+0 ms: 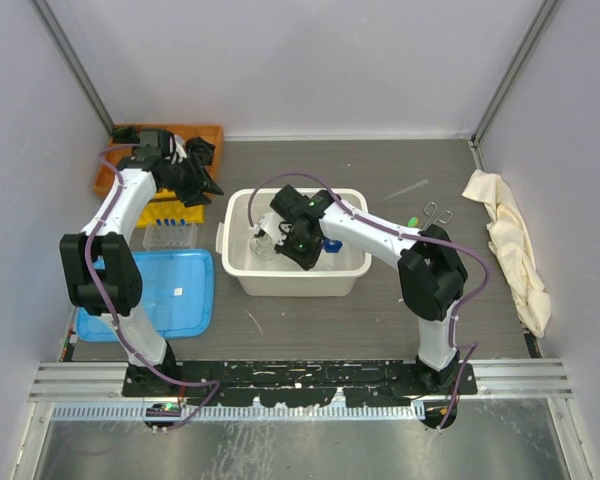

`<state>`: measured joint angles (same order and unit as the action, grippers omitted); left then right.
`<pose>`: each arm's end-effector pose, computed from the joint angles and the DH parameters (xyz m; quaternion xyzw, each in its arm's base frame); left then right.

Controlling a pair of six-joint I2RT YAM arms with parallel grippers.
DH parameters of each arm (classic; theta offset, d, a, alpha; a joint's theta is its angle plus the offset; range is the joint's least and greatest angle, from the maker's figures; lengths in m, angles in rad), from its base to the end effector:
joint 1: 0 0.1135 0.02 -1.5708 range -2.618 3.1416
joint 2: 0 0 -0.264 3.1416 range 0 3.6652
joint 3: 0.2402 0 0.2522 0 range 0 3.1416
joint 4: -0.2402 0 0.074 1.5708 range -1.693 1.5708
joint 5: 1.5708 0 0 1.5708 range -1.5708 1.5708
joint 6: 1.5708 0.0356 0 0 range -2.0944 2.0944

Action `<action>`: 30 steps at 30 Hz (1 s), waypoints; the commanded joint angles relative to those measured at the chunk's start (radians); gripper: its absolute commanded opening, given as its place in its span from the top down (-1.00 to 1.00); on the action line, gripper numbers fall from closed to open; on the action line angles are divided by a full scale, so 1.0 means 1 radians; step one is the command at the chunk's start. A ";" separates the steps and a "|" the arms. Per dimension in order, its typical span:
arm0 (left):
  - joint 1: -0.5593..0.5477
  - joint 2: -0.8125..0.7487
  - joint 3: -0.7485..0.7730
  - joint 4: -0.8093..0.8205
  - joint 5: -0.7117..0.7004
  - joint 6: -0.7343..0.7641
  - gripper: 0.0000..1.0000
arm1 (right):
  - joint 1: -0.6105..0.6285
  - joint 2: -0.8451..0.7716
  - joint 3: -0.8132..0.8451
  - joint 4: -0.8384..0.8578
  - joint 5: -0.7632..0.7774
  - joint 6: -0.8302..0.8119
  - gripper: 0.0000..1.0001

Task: Organize the chemistry lab equipment
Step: Place the chemistry item in the storage box.

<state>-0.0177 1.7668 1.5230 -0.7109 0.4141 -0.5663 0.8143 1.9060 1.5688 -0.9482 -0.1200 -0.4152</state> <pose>0.3849 -0.0211 0.2845 -0.1926 0.9146 -0.2730 0.2278 0.2637 0.2856 0.2335 -0.5768 0.8022 0.0863 0.1274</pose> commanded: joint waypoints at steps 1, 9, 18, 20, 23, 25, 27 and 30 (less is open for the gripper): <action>0.005 -0.040 0.021 0.001 0.008 0.016 0.08 | -0.001 0.007 -0.018 0.038 0.036 0.011 0.99; 0.005 -0.026 0.040 -0.007 0.020 0.016 0.09 | -0.003 0.051 -0.027 0.052 0.057 0.030 0.98; 0.005 -0.026 0.035 -0.003 0.024 0.011 0.09 | -0.003 0.081 -0.023 0.054 0.084 0.048 0.95; 0.005 -0.026 0.035 -0.002 0.025 0.011 0.09 | -0.002 0.084 -0.024 0.055 0.084 0.049 0.94; 0.005 -0.025 0.034 -0.001 0.026 0.011 0.09 | -0.002 0.089 -0.024 0.057 0.090 0.052 0.93; 0.005 -0.027 0.032 -0.001 0.026 0.011 0.09 | -0.002 0.093 -0.025 0.058 0.095 0.057 0.92; 0.005 -0.027 0.030 -0.001 0.026 0.012 0.09 | -0.003 0.096 -0.027 0.058 0.098 0.060 0.92; 0.005 -0.027 0.028 -0.001 0.028 0.011 0.09 | -0.002 0.100 -0.028 0.059 0.106 0.064 0.90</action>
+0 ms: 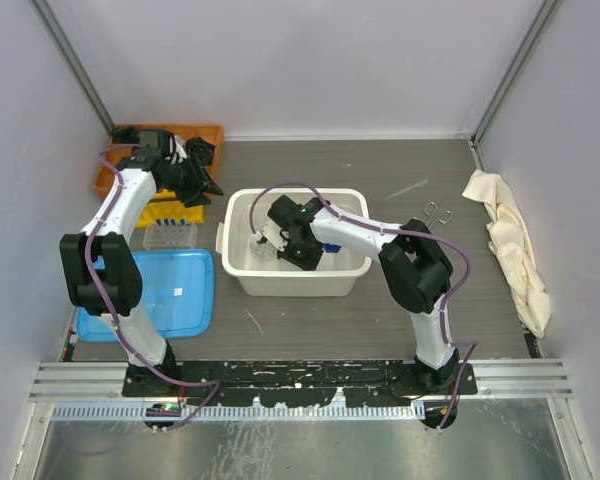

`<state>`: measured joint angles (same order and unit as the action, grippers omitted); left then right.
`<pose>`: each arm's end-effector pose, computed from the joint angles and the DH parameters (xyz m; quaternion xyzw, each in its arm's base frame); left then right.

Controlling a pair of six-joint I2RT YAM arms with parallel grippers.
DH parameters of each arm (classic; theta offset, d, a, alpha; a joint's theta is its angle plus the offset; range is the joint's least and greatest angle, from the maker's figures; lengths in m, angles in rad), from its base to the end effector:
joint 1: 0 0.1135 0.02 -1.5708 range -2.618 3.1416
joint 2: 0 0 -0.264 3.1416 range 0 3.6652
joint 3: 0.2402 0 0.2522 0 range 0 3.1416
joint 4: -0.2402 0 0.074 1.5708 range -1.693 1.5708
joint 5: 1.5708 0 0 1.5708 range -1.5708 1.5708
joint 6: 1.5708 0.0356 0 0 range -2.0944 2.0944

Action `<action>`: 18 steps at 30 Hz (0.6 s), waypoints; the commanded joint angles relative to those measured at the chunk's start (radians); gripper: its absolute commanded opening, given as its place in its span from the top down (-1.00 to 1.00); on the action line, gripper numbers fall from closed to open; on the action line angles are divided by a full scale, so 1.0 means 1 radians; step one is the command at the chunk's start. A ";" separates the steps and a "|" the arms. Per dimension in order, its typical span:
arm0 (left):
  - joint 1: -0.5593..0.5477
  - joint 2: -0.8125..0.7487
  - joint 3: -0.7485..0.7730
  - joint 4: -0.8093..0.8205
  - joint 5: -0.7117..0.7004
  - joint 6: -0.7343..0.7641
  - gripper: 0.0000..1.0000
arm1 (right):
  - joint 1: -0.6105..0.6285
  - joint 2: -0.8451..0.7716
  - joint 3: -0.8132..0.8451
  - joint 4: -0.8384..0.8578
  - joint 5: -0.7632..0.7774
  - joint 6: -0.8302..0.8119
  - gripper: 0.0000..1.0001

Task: Organize the chemistry lab equipment
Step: Place the chemistry item in the storage box.

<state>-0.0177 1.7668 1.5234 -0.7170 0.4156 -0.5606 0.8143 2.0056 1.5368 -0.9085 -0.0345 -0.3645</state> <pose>0.3844 -0.0212 0.2843 -0.1905 0.9157 -0.2724 0.2257 0.2722 0.2902 0.1882 -0.5546 0.8263 0.0383 0.0903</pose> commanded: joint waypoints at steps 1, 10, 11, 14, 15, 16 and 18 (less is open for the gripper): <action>0.005 -0.026 0.027 0.005 0.028 0.005 0.09 | -0.003 0.001 0.005 0.020 0.024 0.013 0.88; 0.005 -0.035 0.018 0.007 0.024 0.007 0.09 | -0.003 0.001 -0.001 0.020 0.027 0.025 0.72; 0.005 -0.035 0.016 0.006 0.023 0.005 0.09 | -0.002 0.000 -0.003 0.020 0.027 0.024 0.71; 0.005 -0.037 0.010 0.008 0.023 0.005 0.09 | -0.003 -0.005 -0.009 0.022 0.027 0.025 0.67; 0.005 -0.039 0.008 0.008 0.023 0.005 0.09 | -0.003 -0.007 -0.012 0.022 0.027 0.025 0.66; 0.005 -0.040 0.008 0.008 0.023 0.005 0.09 | -0.003 -0.008 -0.012 0.023 0.027 0.027 0.64; 0.005 -0.042 0.007 0.008 0.022 0.005 0.09 | -0.003 -0.011 -0.016 0.024 0.028 0.029 0.57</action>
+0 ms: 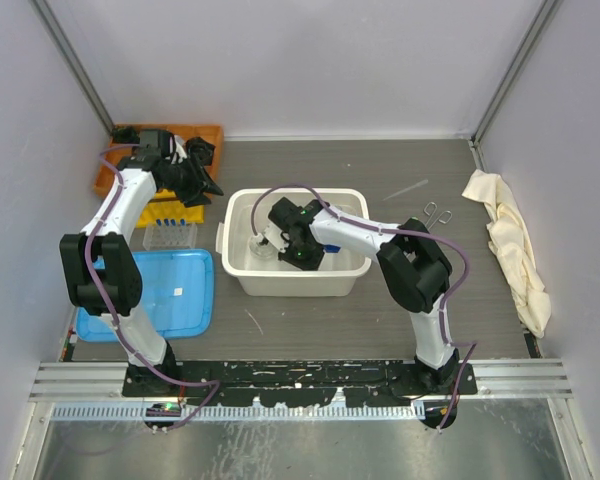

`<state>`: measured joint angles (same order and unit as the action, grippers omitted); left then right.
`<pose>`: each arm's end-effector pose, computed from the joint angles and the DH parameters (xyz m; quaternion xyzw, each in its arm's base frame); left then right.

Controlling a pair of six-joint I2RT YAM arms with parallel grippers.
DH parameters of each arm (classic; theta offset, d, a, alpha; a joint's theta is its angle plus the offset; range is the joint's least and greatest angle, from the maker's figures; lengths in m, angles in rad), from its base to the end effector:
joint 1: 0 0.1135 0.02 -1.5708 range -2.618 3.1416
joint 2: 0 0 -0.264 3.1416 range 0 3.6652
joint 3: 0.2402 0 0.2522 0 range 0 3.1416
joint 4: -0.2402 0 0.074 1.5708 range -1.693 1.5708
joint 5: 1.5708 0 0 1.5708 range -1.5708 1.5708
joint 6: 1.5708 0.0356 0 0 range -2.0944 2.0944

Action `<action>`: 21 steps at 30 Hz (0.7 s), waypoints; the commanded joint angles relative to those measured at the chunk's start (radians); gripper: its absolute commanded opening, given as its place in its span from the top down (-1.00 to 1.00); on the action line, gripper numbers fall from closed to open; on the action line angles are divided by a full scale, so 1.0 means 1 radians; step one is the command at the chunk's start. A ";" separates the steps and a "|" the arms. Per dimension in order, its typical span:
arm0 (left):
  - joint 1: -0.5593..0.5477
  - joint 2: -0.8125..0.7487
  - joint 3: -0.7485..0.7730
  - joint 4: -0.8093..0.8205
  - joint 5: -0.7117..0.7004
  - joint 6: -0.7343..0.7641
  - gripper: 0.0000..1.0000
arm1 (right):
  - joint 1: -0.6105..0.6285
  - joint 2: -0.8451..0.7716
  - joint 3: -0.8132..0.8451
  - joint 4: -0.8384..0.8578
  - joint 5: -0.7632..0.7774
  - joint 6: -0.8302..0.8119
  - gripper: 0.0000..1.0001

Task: Organize the chemistry lab equipment
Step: Place the chemistry item in the storage box.

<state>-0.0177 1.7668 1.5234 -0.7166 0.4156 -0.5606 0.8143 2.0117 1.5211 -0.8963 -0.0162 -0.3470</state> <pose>0.3844 -0.0212 0.2843 -0.1905 0.9157 -0.2725 0.2259 0.2721 0.2891 0.1820 -0.5468 0.8321 0.0291 0.0875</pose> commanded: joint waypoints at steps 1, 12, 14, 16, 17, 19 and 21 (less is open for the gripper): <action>0.005 -0.044 0.005 0.008 0.022 0.005 0.09 | -0.002 -0.019 -0.001 0.012 0.010 0.013 0.55; 0.005 -0.053 0.001 0.008 0.022 0.004 0.09 | -0.003 -0.038 0.002 0.014 0.015 0.021 0.47; 0.005 -0.056 0.000 0.007 0.022 0.004 0.09 | -0.003 -0.048 0.011 0.012 0.016 0.022 0.46; 0.005 -0.057 -0.001 0.008 0.022 0.004 0.09 | -0.003 -0.058 0.029 0.000 0.016 0.023 0.46; 0.005 -0.057 -0.002 0.008 0.022 0.002 0.09 | -0.003 -0.065 0.038 -0.003 0.016 0.025 0.47; 0.005 -0.057 -0.004 0.008 0.022 0.001 0.09 | -0.004 -0.079 0.054 -0.009 0.020 0.027 0.46; 0.005 -0.058 -0.008 0.013 0.026 -0.002 0.09 | -0.005 -0.091 0.076 -0.018 0.022 0.030 0.47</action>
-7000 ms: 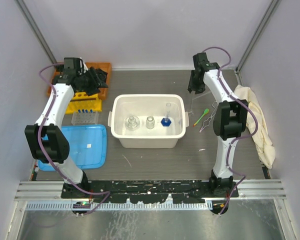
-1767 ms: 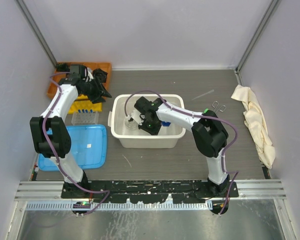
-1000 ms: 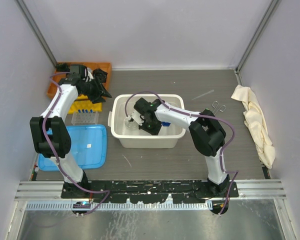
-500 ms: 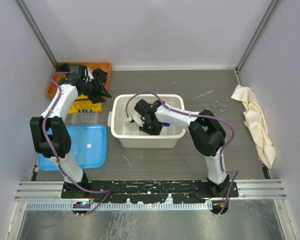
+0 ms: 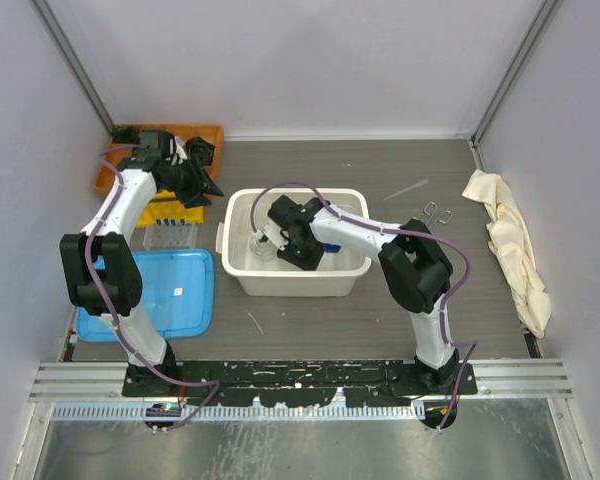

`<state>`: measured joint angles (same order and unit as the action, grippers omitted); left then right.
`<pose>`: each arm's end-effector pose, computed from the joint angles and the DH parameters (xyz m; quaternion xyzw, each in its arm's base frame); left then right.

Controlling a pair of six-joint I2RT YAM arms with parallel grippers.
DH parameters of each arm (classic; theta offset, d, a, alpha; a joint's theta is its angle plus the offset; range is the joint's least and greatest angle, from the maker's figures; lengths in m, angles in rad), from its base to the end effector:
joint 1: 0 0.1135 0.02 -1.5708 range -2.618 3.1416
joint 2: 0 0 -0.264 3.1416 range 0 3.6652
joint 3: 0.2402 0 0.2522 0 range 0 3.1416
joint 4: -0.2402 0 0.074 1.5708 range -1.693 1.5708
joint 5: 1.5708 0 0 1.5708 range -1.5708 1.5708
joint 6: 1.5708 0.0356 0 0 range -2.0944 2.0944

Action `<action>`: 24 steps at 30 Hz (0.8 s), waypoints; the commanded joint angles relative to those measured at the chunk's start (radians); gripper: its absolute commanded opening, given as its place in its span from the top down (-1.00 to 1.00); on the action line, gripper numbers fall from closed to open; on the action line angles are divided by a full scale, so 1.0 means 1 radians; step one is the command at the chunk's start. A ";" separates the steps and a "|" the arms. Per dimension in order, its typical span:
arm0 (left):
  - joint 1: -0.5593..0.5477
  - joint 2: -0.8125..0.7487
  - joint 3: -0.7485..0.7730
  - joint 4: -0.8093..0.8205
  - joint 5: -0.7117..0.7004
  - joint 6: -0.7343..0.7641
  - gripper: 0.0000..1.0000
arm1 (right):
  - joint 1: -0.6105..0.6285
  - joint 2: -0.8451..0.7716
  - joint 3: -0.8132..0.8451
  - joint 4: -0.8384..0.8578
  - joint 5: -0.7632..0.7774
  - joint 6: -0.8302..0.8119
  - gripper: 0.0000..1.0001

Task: Organize the chemistry lab equipment
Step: Place the chemistry item in the storage box, then pick up the chemistry item at the center of the board.

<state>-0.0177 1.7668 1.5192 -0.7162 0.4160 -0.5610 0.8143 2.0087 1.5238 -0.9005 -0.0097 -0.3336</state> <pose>0.3841 -0.0212 0.2831 -0.1911 0.9160 -0.2723 0.2240 0.2721 0.2888 0.1838 -0.5410 0.8359 0.0267 0.0888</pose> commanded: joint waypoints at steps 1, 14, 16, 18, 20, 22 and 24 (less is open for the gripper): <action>0.005 -0.057 -0.006 0.014 0.028 -0.003 0.09 | -0.007 -0.095 0.084 -0.018 0.017 0.019 0.46; 0.005 -0.058 -0.010 0.025 0.026 -0.019 0.11 | -0.155 -0.275 0.262 0.004 -0.062 0.149 0.46; 0.005 -0.057 -0.006 0.026 0.024 -0.019 0.12 | -0.238 -0.332 0.253 0.077 -0.076 0.227 0.45; 0.005 -0.056 -0.001 0.024 0.025 -0.019 0.11 | -0.322 -0.400 0.249 0.163 -0.065 0.304 0.44; 0.005 -0.055 0.000 0.024 0.025 -0.020 0.11 | -0.398 -0.450 0.245 0.236 -0.023 0.375 0.42; 0.005 -0.053 0.002 0.026 0.029 -0.022 0.11 | -0.469 -0.481 0.251 0.295 0.062 0.426 0.35; 0.005 -0.050 0.002 0.029 0.032 -0.026 0.11 | -0.516 -0.480 0.265 0.325 0.178 0.476 0.29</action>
<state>-0.0177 1.7664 1.5063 -0.7147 0.4236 -0.5724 0.3634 1.5948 1.7378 -0.7338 -0.0093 -0.0189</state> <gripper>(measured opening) 0.444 0.323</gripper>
